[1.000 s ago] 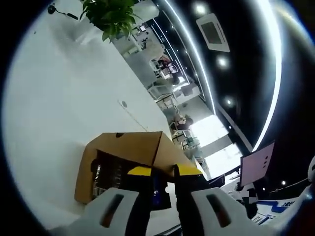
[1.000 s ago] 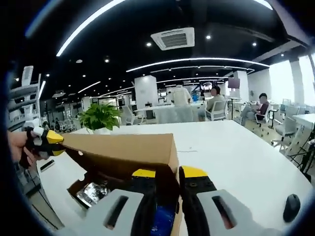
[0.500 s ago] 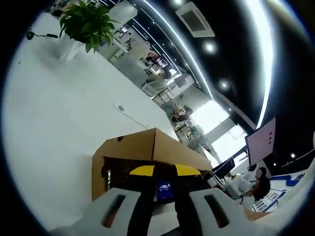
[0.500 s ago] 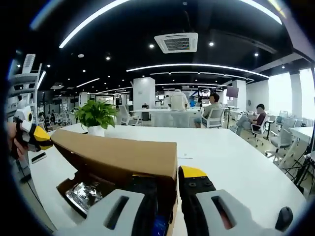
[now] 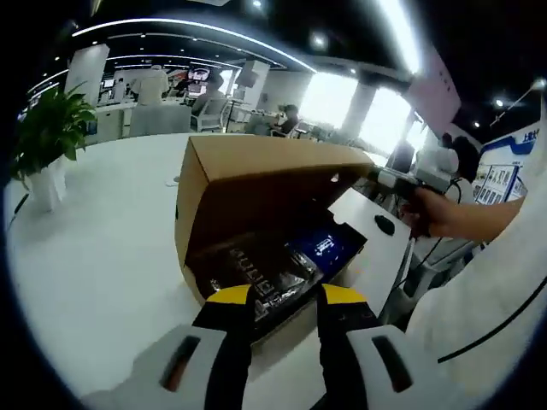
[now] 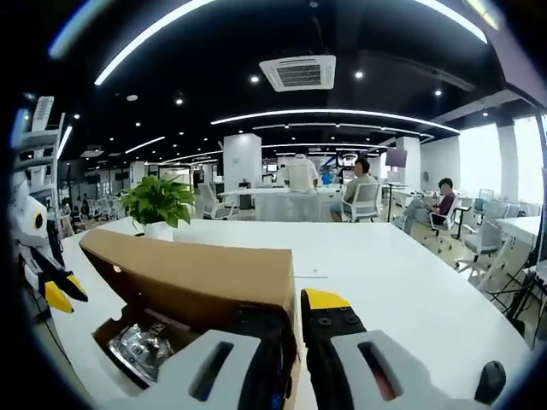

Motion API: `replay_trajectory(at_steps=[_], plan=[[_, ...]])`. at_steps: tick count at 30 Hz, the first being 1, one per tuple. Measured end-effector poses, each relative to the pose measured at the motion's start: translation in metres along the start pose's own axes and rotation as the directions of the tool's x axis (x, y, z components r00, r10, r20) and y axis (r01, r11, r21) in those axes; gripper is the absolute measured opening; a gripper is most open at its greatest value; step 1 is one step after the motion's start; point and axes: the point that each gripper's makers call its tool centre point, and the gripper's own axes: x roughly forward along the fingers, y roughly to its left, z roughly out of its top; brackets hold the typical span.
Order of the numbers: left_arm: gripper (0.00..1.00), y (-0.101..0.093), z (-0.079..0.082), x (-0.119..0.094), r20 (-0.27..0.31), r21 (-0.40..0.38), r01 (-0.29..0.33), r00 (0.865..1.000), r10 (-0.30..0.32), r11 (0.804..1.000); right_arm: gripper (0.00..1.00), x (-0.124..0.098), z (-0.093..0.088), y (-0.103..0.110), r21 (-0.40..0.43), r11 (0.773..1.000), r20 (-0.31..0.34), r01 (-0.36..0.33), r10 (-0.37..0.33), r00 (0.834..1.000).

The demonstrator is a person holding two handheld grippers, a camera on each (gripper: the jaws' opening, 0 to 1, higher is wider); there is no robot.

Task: Operate the shoe box by opening the lid, removing the specified soft item, and placing it in the target area until the item is outside and the box remains undamaged.

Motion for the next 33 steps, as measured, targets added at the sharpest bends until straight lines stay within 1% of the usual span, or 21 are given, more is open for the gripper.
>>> replay_trajectory(at_steps=[1,2,3,4,5,6,8,11,13,15,16,18,20,21,22,24,26,27,28,29,33], plan=[[0.19,0.0,0.001,0.003,0.014,0.029,-0.003,1.0,0.003,1.0,0.0,0.002,-0.001,0.003,-0.004,1.0,-0.011,-0.004,0.004,1.0],[0.2,-0.002,-0.002,0.005,-0.006,0.038,0.005,1.0,-0.005,0.999,0.0,0.002,-0.001,0.002,0.031,1.0,-0.015,-0.001,0.001,1.0],[0.2,-0.001,-0.007,0.006,-0.042,0.034,0.004,0.999,-0.002,0.999,0.01,0.002,-0.001,0.003,0.093,0.996,-0.013,-0.003,0.004,1.0],[0.2,0.0,-0.014,0.008,-0.084,0.055,-0.005,0.996,0.01,0.998,0.01,0.002,-0.001,0.002,0.107,0.994,-0.017,-0.003,0.005,1.0],[0.21,0.001,-0.017,0.01,-0.103,0.117,0.0,0.995,0.012,0.993,0.01,0.003,-0.004,0.001,0.14,0.99,-0.042,-0.003,0.009,0.999],[0.22,0.012,-0.028,0.006,-0.147,0.187,-0.005,0.989,0.033,0.982,0.01,0.002,-0.001,0.001,0.136,0.991,-0.052,0.001,0.006,0.999],[0.24,0.013,-0.037,0.01,-0.2,0.256,0.019,0.979,0.034,0.967,0.01,0.003,0.002,0.002,0.101,0.995,-0.065,0.008,-0.002,0.998],[0.24,0.016,-0.043,0.014,-0.243,0.316,0.032,0.969,0.048,0.948,0.0,0.009,-0.001,0.001,0.06,0.998,-0.084,0.037,-0.032,0.996],[0.24,0.013,-0.044,0.016,-0.273,0.369,0.062,0.961,0.045,0.927,0.0,0.01,-0.001,0.001,0.073,0.996,-0.093,0.045,-0.038,0.995],[0.23,0.016,-0.05,0.018,-0.314,0.454,0.094,0.947,0.06,0.886,0.0,0.01,-0.003,0.001,0.054,0.998,-0.127,0.037,-0.03,0.991],[0.23,0.017,-0.051,0.019,-0.32,0.462,0.098,0.945,0.063,0.882,0.0,0.01,-0.006,0.0,0.05,0.998,-0.155,0.036,-0.028,0.988],[0.2,0.016,-0.054,0.024,-0.329,0.442,0.091,0.942,0.067,0.893,0.0,0.011,-0.003,0.0,0.09,0.995,-0.171,0.035,-0.019,0.985],[0.2,0.013,-0.054,0.027,-0.332,0.448,0.111,0.942,0.05,0.887,0.0,0.011,-0.001,0.001,0.1,0.994,-0.175,0.042,-0.024,0.984],[0.19,0.013,-0.054,0.028,-0.334,0.471,0.114,0.941,0.057,0.875,0.0,0.012,-0.002,0.001,0.104,0.993,-0.173,0.046,-0.028,0.984],[0.19,0.017,-0.056,0.029,-0.356,0.513,0.126,0.931,0.077,0.849,0.0,0.012,-0.003,0.002,0.089,0.995,-0.172,0.049,-0.033,0.985],[0.13,0.017,-0.057,0.034,-0.364,0.542,0.136,0.927,0.086,0.829,0.0,0.015,-0.002,-0.001,0.113,0.992,-0.181,0.056,-0.035,0.983],[0.06,0.014,-0.064,0.036,-0.414,0.528,0.184,0.908,0.063,0.829,0.0,0.017,-0.001,0.0,0.116,0.992,-0.19,0.054,-0.031,0.981],[0.05,0.014,-0.066,0.038,-0.425,0.52,0.188,0.903,0.061,0.833,0.0,0.017,-0.001,0.0,0.127,0.99,-0.191,0.054,-0.029,0.981],[0.05,0.015,-0.066,0.04,-0.423,0.541,0.184,0.903,0.077,0.82,0.0,0.018,-0.002,0.0,0.136,0.989,-0.195,0.055,-0.027,0.98],[0.05,0.016,-0.067,0.041,-0.426,0.574,0.196,0.901,0.086,0.795,0.0,0.017,-0.001,-0.001,0.077,0.997,-0.205,0.029,-0.012,0.979],[0.06,0.016,-0.071,0.045,-0.441,0.58,0.213,0.893,0.083,0.786,0.0,0.017,0.001,0.001,0.051,0.999,-0.214,0.005,0.006,0.977]])
